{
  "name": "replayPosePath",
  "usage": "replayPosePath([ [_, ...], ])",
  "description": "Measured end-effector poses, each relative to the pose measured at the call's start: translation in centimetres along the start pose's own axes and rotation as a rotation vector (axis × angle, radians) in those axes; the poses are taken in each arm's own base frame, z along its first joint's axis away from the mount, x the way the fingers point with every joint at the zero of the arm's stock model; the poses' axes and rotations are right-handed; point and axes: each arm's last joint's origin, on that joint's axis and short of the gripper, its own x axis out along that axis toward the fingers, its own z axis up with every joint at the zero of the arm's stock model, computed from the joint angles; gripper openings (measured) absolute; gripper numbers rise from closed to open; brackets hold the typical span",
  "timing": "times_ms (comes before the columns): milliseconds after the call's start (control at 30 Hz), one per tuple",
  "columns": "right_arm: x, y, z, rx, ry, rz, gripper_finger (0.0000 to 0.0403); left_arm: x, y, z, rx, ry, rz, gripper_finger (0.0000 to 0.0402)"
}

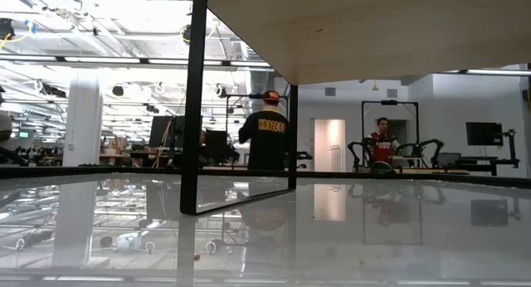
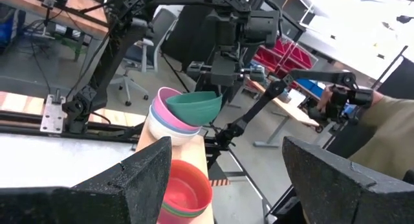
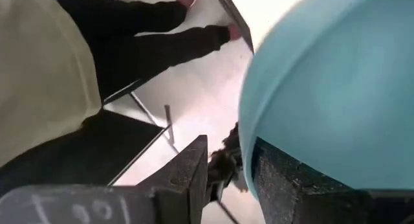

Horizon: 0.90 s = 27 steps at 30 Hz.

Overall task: Place and stack bowls onto a shelf
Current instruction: Stack the green bowl on top of pink bowl on the shelf

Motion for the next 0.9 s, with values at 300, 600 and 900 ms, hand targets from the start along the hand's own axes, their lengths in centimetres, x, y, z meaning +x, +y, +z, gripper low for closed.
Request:
replayPosePath([
  [300, -3.2, -1.7, -1.8, 0.067, 0.098, 0.081, 0.0158, 0.0, 0.0, 0.0, 0.014, 0.001, 0.005, 0.0279],
  [600, -5.4, -3.3, -3.8, 0.149, -0.036, 0.142, 0.0109, 0.0, 0.4, -0.8, -0.023, 0.053, 0.030, 0.0279],
  [900, -0.7, -0.5, -1.9, 0.069, -0.143, 0.019, 0.0021, -0.1, 0.7, -1.4, -0.028, 0.082, 0.075, 0.0279],
])
